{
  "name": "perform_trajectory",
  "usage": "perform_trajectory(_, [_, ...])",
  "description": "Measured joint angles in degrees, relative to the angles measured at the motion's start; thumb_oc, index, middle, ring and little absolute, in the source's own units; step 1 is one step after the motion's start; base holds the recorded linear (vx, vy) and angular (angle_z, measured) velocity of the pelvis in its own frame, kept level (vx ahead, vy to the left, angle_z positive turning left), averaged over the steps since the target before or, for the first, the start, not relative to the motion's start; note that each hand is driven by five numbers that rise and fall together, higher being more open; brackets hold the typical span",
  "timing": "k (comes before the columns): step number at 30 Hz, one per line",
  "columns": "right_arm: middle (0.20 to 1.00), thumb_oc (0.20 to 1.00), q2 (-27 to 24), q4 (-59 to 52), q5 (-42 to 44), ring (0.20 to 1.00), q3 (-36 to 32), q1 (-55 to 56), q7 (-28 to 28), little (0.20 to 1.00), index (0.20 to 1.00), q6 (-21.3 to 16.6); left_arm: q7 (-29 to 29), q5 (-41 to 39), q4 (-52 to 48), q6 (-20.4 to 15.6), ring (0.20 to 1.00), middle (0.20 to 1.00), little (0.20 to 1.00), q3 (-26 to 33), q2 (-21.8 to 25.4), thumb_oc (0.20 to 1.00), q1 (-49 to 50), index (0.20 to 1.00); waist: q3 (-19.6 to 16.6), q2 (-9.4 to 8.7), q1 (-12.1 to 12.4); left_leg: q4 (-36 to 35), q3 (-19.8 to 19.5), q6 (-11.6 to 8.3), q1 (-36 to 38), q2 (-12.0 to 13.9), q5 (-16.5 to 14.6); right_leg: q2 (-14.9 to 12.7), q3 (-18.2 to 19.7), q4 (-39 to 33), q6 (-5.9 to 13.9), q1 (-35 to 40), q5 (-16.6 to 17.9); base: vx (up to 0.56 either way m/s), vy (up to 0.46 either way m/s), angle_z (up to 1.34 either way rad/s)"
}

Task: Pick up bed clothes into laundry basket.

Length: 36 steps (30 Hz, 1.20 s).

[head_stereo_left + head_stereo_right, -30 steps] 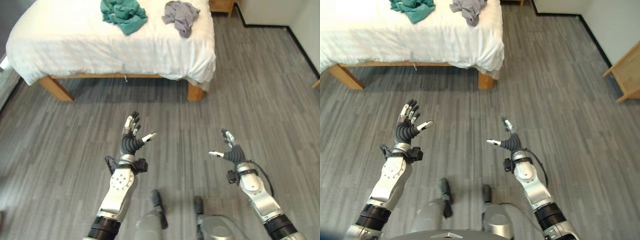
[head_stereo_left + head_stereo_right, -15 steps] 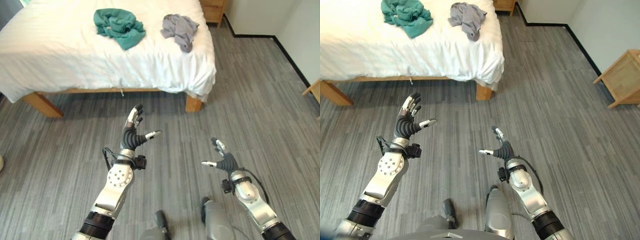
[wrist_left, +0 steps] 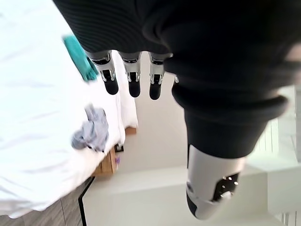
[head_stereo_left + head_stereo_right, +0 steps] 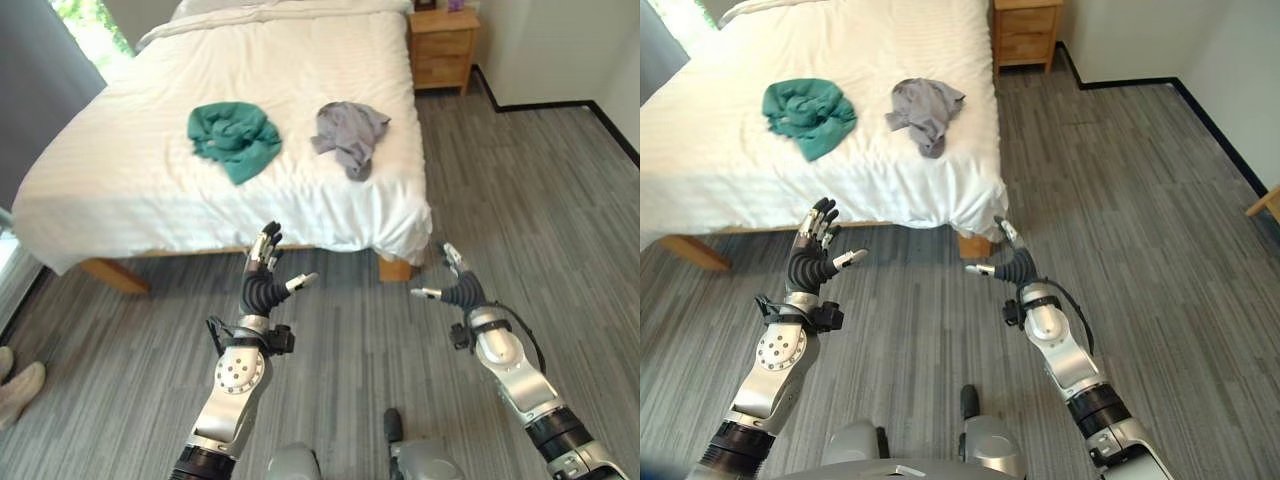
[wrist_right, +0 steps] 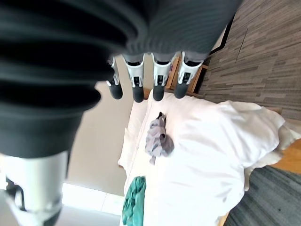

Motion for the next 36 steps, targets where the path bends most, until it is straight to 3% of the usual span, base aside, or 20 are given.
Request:
perform_trajectory(2, [1.0, 1.0, -0.84, 0.14, -1.19, 1.0, 1.12, 0.81, 0.35, 1.0, 1.0, 0.23, 0.11, 0.1, 1.03, 0.1, 1.0, 1.0, 1.0, -0.01, -0.08, 1.0, -1.06, 1.0, -0.12, 1.12, -0.19, -10.77, 0.2, 2.28, 0.72, -1.54, 2.02, 2.71, 0.6, 0.07, -0.27, 1.89, -1.3, 0.3, 0.067, -0.48])
perform_trajectory(5, [1.0, 1.0, -1.79, -0.14, -2.14, 1.0, 1.11, 2.61, 0.14, 1.0, 1.0, 0.3, 1.15, 0.09, 1.0, 0.07, 1.0, 1.0, 1.0, 0.06, -0.17, 1.0, -2.05, 1.0, -0.02, 0.89, -0.29, -13.23, 8.3, 3.18, -0.97, -0.8, 2.74, 4.36, -0.24, 0.08, -2.11, 4.95, -3.31, 0.27, 0.082, -0.14])
perform_trajectory(8, [1.0, 1.0, -1.97, -1.33, -3.77, 1.0, 1.04, 2.53, -0.11, 1.0, 1.0, 0.59, 1.81, 0.1, 0.86, 0.12, 1.0, 1.0, 1.0, 0.27, -0.21, 1.0, -0.92, 1.0, 0.03, 0.9, -0.33, -13.14, 15.29, 4.15, -0.78, -0.68, 3.17, 3.58, -2.03, 0.1, -0.22, 7.13, -4.57, 0.25, 0.082, -0.11])
perform_trajectory(9, [1.0, 1.0, -1.89, -3.49, -6.31, 1.0, 1.15, 2.55, -0.33, 1.0, 1.0, 1.16, 1.8, 0.16, 0.64, 0.14, 1.0, 1.0, 1.0, 0.85, -0.22, 1.0, 0.25, 1.0, 0.02, 0.95, -0.38, -13.68, 20.39, 5.59, 1.55, -1.67, 2.54, 2.74, -3.28, 0.1, 1.33, 9.16, -5.57, 0.35, 0.079, -0.04])
perform_trajectory(11, [1.0, 1.0, -2.3, -5.18, -8.85, 1.0, 1.84, 2.25, -1.06, 1.0, 1.0, 1.13, 2.08, 0.25, 0.66, 0.3, 1.0, 1.0, 1.0, 1.05, -0.22, 1.0, 1.28, 1.0, -0.11, 1.44, -0.39, -13.27, 20.06, 8.13, 3.96, -3.24, 2.21, 2.93, -3.58, 0.11, 2.36, 11.73, -6.24, 0.24, 0.041, 0.02])
perform_trajectory(14, [1.0, 1.0, -2.72, -4.71, -12.67, 1.0, 3.86, 0.72, -2.52, 1.0, 1.0, 1.27, 2.32, 0.99, 0.07, 0.2, 1.0, 1.0, 1.0, 1.48, 0.06, 1.0, 0.82, 1.0, -1.05, 3.93, -0.24, -13.65, 19.15, 14.68, 5.19, -3.09, 1.15, 7.44, -4.65, 1.34, 4.99, 14.3, -8.35, 0.15, 0.037, 0.23])
perform_trajectory(16, [1.0, 1.0, -0.85, -1.92, -14.86, 1.0, 5.79, -1.34, -2.9, 1.0, 1.0, 1.39, 2.52, 1.93, 1.5, 0.71, 1.0, 1.0, 1.0, 1.08, 0.98, 1.0, -0.32, 1.0, -0.87, 2.49, -0.34, -14.86, 17.87, 16.38, 7.14, -2.77, -0.27, 7.96, -6.29, 9.36, 6.33, 11.76, -12.04, 0.06, 0.0, 0.45])
perform_trajectory(17, [1.0, 1.0, -0.12, -0.61, -16.34, 1.0, 6.12, -2.64, -2.93, 1.0, 1.0, 1.56, 2.95, 2.49, 2.08, 1.48, 1.0, 1.0, 1.0, -0.51, 1.35, 1.0, -1.75, 1.0, -0.4, 3.24, -0.42, -15.0, 15.13, 15.99, 7.28, -2.06, 0.1, 7.39, -9.47, 24.29, 8.09, 3.55, -16.49, 0.07, -0.027, 0.65])
perform_trajectory(18, [1.0, 1.0, -0.36, -0.76, -16.74, 1.0, 6.11, -2.91, -2.93, 1.0, 1.0, 1.57, 3.06, 2.63, 1.84, 1.69, 1.0, 1.0, 1.0, -1.0, 1.35, 1.0, -2.08, 1.0, -0.63, 2.81, -0.3, -14.98, 13.91, 16.49, 7.47, -2.47, -0.68, 6.32, -10.31, 28.53, 8.3, 1.65, -17.66, 0.08, -0.025, 0.76])
perform_trajectory(19, [1.0, 1.0, -0.51, -0.79, -17.05, 1.0, 6.55, -4.58, -3.11, 1.0, 1.0, 1.75, 3.34, 2.85, 1.91, 1.91, 1.0, 1.0, 1.0, -1.7, 1.34, 1.0, -3.0, 1.0, -0.19, 2.61, -0.42, -14.97, 12.26, 16.06, 8.18, -4.17, -1.34, 0.91, -11.16, 42.32, 10.61, -5.54, -19.72, 0.07, -0.038, 0.71])
perform_trajectory(22, [1.0, 1.0, 0.29, -0.82, -17.0, 1.0, 6.35, -5.34, -3.13, 1.0, 1.0, 1.88, 3.62, 2.9, 1.8, 2.14, 1.0, 1.0, 1.0, -0.48, 1.41, 1.0, -4.72, 1.0, 2.67, 3.23, 0.07, -14.93, 10.71, 15.84, 9.85, -4.93, -1.39, -5.79, -7.51, 47.47, 11.15, -13.96, -20.85, 0.14, -0.094, 0.65])
perform_trajectory(24, [1.0, 1.0, 1.35, -0.78, -16.81, 1.0, 6.21, -4.41, -3.13, 1.0, 1.0, 1.88, 3.78, 2.87, 1.96, 2.57, 1.0, 1.0, 1.0, 1.28, 2.25, 1.0, -4.3, 1.0, 3.23, 3.58, -0.2, -14.93, 9.61, 15.46, 10.23, -4.07, -1.64, -9.52, -4.53, 37.65, 10.93, -16.74, -19.9, 0.25, -0.132, 0.55])
perform_trajectory(26, [1.0, 1.0, 1.91, -0.7, -16.49, 1.0, 5.75, -3.11, -3.09, 1.0, 1.0, 1.88, 3.75, 2.86, 1.92, 2.59, 1.0, 1.0, 1.0, 1.97, 3.13, 1.0, -4.48, 1.0, 3.44, 3.12, -0.38, -14.93, 7.61, 14.64, 10.49, -3.34, -1.92, -9.89, -0.56, 23.78, 10.87, -15.0, -15.69, 0.23, -0.184, 0.63])
perform_trajectory(28, [1.0, 1.0, 1.96, -0.6, -15.02, 1.0, 5.39, -0.13, -3.05, 1.0, 1.0, 1.55, 3.67, 2.76, 2.13, 2.53, 1.0, 1.0, 1.0, 1.96, 2.02, 1.0, -4.5, 1.0, 3.71, 3.81, -0.72, -13.29, 0.18, 11.55, 9.01, -1.21, -2.58, -4.04, 10.42, 12.28, 10.33, -10.5, -13.26, 0.07, -0.13, 1.39])
perform_trajectory(29, [1.0, 1.0, 1.6, -0.2, -13.3, 1.0, 5.31, 2.25, -2.72, 1.0, 1.0, 1.88, 3.43, 2.71, 2.06, 2.34, 1.0, 1.0, 1.0, 0.82, 1.72, 1.0, -5.54, 1.0, 3.49, 2.67, -1.36, -14.2, -4.79, 9.41, 9.19, -1.51, -1.12, -2.44, 12.83, 2.68, 8.98, -5.48, -7.36, 0.13, -0.172, 2.13])
perform_trajectory(30, [1.0, 1.0, 1.26, 0.3, -12.3, 1.0, 5.69, 1.97, -1.86, 1.0, 1.0, 2.05, 3.47, 2.76, 1.93, 2.53, 1.0, 1.0, 1.0, 1.08, 1.76, 1.0, -5.19, 1.0, 3.59, 2.42, -1.24, -15.05, -5.21, 8.66, 10.23, -1.44, -0.76, -2.95, 10.19, 2.19, 9.11, -4.89, -1.7, 0.16, -0.191, 1.59])
perform_trajectory(31, [1.0, 1.0, 1.14, 0.6, -11.67, 1.0, 5.63, 0.99, -1.49, 1.0, 1.0, 2.11, 3.61, 2.74, 1.3, 2.68, 1.0, 1.0, 1.0, 1.68, 1.99, 1.0, -3.65, 1.0, 3.65, 3.59, 0.28, -15.04, -4.16, 8.18, 10.88, -0.33, -1.11, -1.94, 8.61, 3.75, 8.56, -5.25, -1.76, 0.1, -0.116, 0.54])
perform_trajectory(34, [1.0, 1.0, 0.58, -0.3, -11.1, 1.0, 5.26, -1.56, -1.32, 1.0, 1.0, 1.1, 3.83, 2.65, -1.71, 1.91, 1.0, 1.0, 1.0, 3.19, 0.67, 1.0, -1.7, 1.0, 2.68, 5.97, 0.2, -15.04, -0.84, 7.64, 11.07, 2.69, -1.53, -0.62, 6.24, 1.49, 7.22, -3.4, -1.6, 0.1, -0.075, 0.21])
perform_trajectory(35, [1.0, 1.0, -1.07, -0.03, -10.06, 1.0, 5.63, -3.38, -0.75, 1.0, 1.0, 1.01, 3.48, 2.25, -3.44, 0.49, 1.0, 1.0, 1.0, 1.55, -0.01, 1.0, -4.32, 1.0, -0.57, 7.26, -0.29, -15.06, 1.33, 5.21, 13.1, 2.72, -1.66, -1.61, 5.03, 0.05, 7.48, -1.12, -0.13, 0.05, 0.015, 0.15])
perform_trajectory(36, [1.0, 1.0, -1.06, -0.02, -10.06, 1.0, 5.63, -3.38, -0.75, 1.0, 1.0, 1.01, 3.48, 2.25, -3.43, 0.49, 1.0, 1.0, 1.0, 1.55, -0.01, 1.0, -4.31, 1.0, -0.57, 7.26, -0.29, -15.06, 1.33, 5.21, 13.1, 2.72, -1.66, -1.61, 5.03, 0.05, 7.48, -1.12, -0.13, 0.04, 0.073, 0.19])
